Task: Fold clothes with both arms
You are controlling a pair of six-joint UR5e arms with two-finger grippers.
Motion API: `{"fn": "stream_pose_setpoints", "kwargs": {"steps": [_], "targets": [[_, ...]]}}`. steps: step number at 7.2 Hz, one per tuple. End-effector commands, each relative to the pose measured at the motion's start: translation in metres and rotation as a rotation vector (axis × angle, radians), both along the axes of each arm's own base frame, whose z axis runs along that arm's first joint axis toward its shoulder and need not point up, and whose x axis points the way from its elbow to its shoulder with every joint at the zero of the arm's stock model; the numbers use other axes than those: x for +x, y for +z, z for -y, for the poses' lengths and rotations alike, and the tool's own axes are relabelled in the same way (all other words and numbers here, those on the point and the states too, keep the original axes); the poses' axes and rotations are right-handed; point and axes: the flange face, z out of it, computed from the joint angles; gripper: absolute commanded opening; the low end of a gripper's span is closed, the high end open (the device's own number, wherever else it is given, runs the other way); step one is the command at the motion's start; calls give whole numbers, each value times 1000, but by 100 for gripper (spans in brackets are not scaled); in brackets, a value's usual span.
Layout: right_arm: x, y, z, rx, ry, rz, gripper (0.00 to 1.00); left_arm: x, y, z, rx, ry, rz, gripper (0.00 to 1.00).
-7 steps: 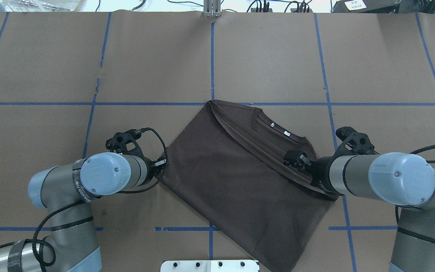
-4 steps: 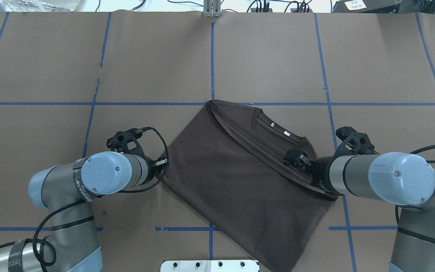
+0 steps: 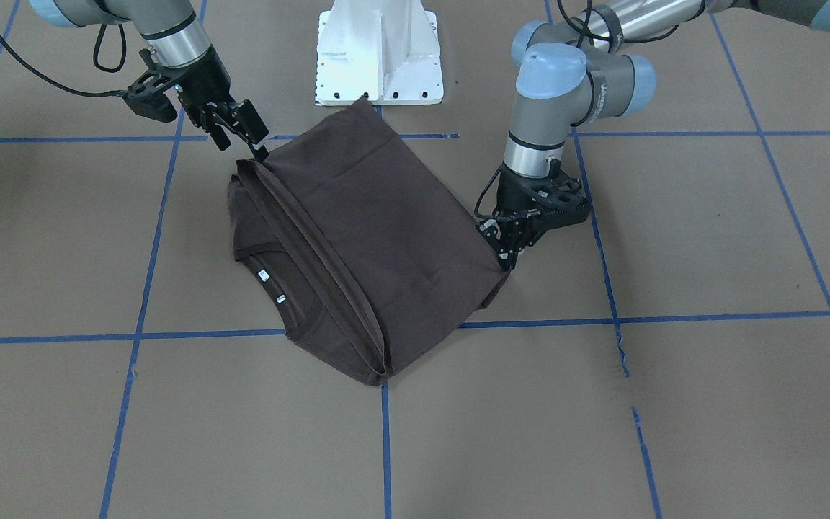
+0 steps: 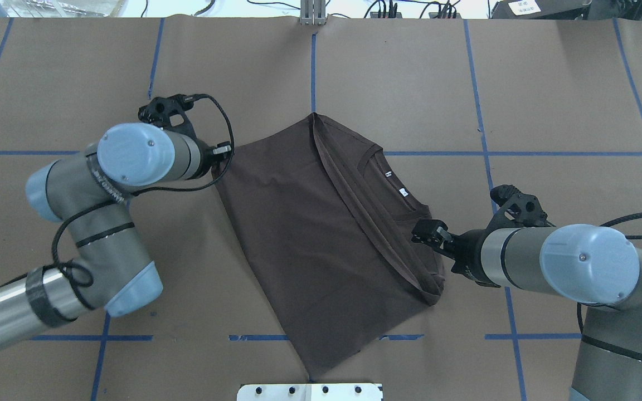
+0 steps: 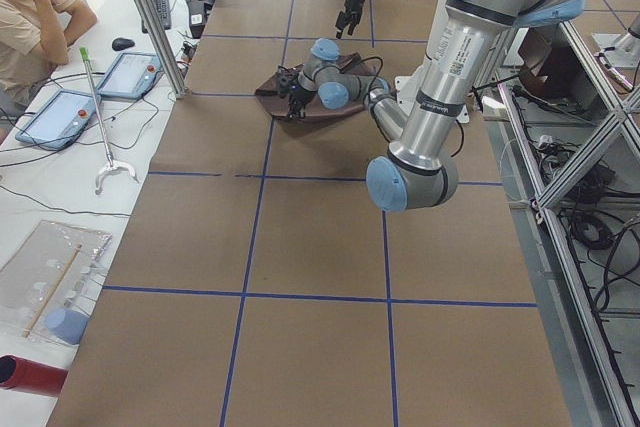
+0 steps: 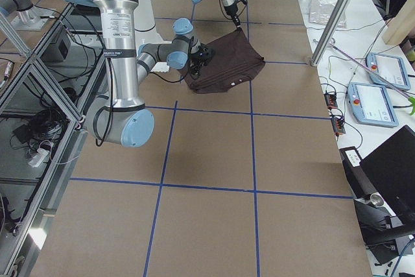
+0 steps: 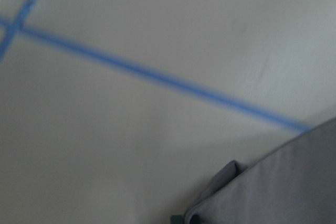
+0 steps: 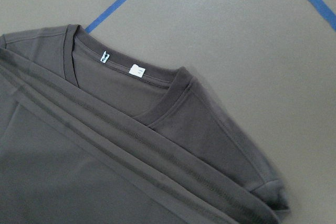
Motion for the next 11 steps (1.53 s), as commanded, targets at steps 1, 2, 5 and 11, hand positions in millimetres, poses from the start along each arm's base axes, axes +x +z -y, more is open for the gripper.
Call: {"fn": "stream_pose_setpoints", "kwargs": {"steps": [1,2,5,11], "targets": [[-3,-6,1,9,4,9,100,12,2,128,29,-86,-50,0],[-5,-10,0,14,-1,19,100,28,-6,165,18,-105,-36,1],[-74,-37,23,67,-56,0,100,15,-22,120,61,-39,-132,69],[-171,-36,48,346,-355,-299,100,-33,-21,47,96,54,-235,69]]}}
